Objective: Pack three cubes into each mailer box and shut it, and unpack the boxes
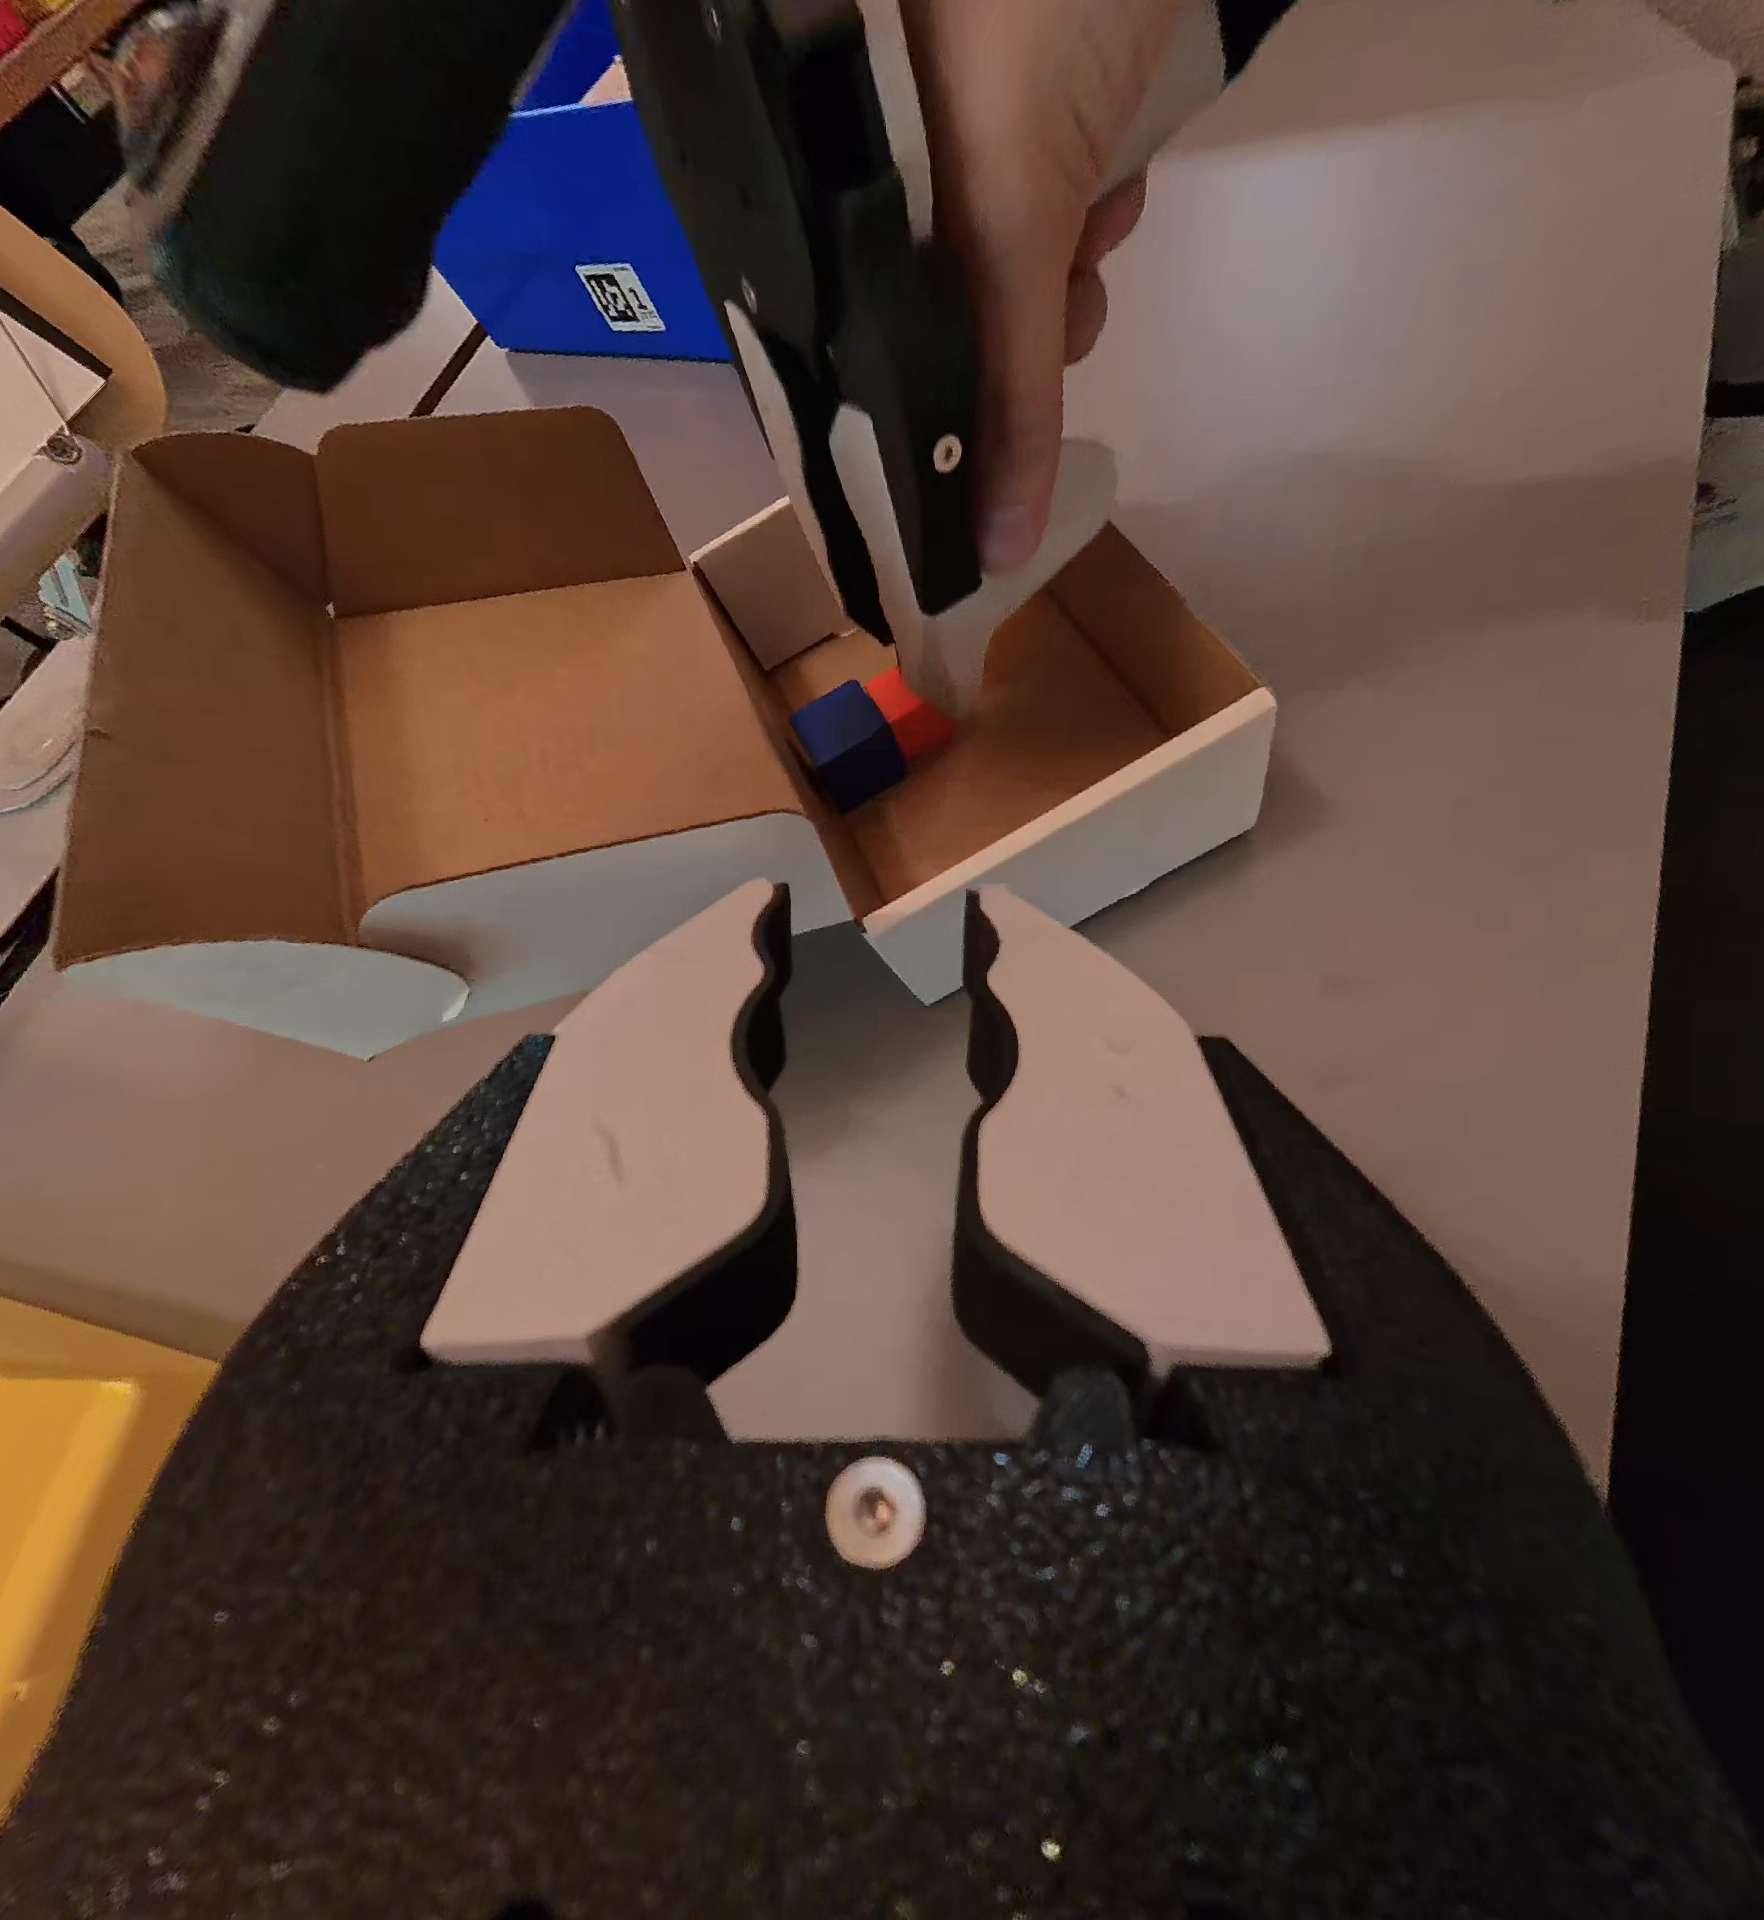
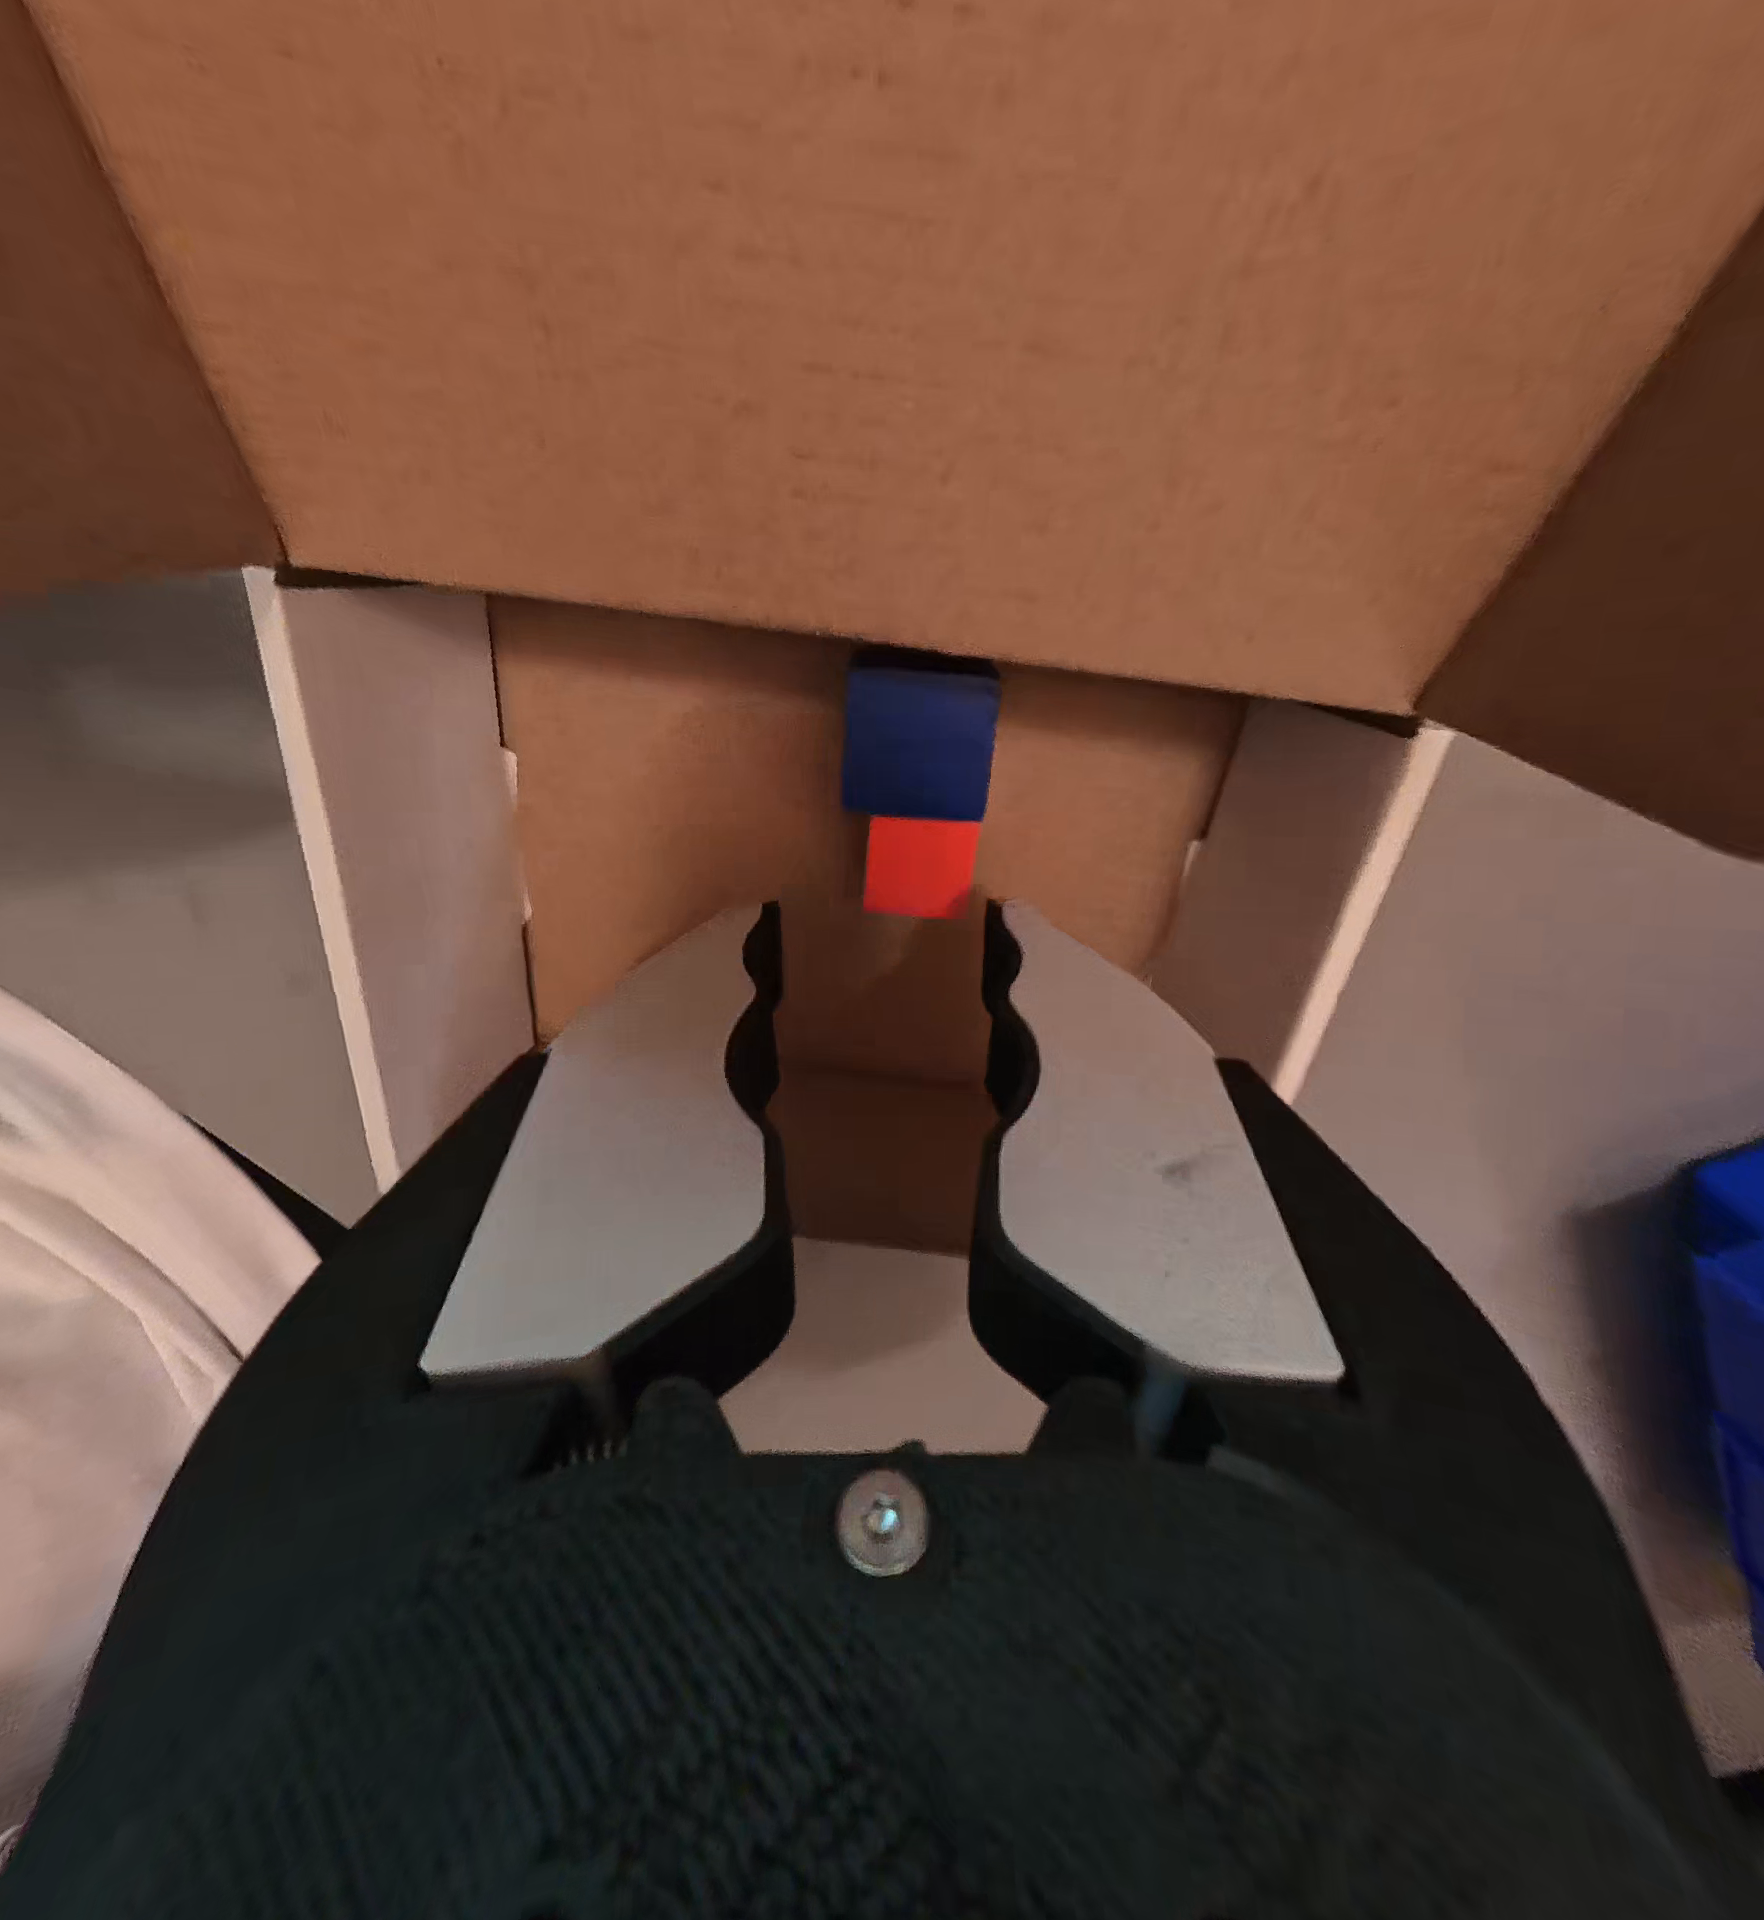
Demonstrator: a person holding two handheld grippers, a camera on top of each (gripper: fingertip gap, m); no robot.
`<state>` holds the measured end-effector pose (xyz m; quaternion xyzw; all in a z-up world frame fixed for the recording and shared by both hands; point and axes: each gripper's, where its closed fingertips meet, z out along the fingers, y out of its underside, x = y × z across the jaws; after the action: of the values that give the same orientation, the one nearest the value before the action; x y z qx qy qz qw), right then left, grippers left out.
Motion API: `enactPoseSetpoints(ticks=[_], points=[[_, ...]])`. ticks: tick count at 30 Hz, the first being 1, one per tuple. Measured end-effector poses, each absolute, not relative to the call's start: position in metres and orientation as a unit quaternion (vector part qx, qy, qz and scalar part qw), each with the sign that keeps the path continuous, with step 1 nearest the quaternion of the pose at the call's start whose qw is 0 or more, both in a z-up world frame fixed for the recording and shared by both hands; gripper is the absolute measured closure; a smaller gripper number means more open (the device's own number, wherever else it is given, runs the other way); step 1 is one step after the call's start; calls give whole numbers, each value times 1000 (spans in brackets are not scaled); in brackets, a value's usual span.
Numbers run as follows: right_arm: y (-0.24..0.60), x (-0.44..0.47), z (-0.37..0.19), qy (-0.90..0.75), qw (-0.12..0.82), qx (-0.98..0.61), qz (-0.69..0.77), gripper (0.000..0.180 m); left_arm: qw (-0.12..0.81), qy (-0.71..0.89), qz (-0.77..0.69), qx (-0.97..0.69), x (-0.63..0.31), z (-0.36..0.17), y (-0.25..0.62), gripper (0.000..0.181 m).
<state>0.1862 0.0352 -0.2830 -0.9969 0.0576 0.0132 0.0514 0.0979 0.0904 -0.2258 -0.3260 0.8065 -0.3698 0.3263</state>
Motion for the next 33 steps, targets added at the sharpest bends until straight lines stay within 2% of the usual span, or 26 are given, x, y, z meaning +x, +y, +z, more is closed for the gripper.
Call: enactPoseSetpoints(ticks=[7, 8, 9, 12, 17, 20, 23, 27, 33], points=[[38, 194, -300, 73, 16, -997, -13, 142, 324, 800, -382, -330, 98, -224, 95, 150], [40, 194, -301, 73, 18, -997, -11, 144, 324, 799, -383, -330, 98, -224, 95, 150], [41, 192, -303, 71, 18, -997, -7, 155, 325, 799, -384, -331, 98, -223, 96, 150], [41, 191, -303, 64, 16, -998, -3, 158, 325, 798, -383, -332, 98, -223, 97, 150], [30, 189, -278, 27, 38, -999, 25, 158, 329, 796, -382, -336, 97, -222, 102, 150], [18, 199, -250, -5, 83, -996, 35, 158, 333, 793, -382, -339, 97, -220, 105, 150], [-13, 247, -221, 30, 98, -995, -11, 158, 335, 791, -379, -343, 96, -220, 110, 150], [-80, 343, -192, 146, 65, -980, -117, 158, 339, 790, -376, -347, 97, -220, 114, 150], [-136, 408, -214, 227, 35, -966, -116, 158, 338, 791, -372, -349, 97, -222, 116, 150]])
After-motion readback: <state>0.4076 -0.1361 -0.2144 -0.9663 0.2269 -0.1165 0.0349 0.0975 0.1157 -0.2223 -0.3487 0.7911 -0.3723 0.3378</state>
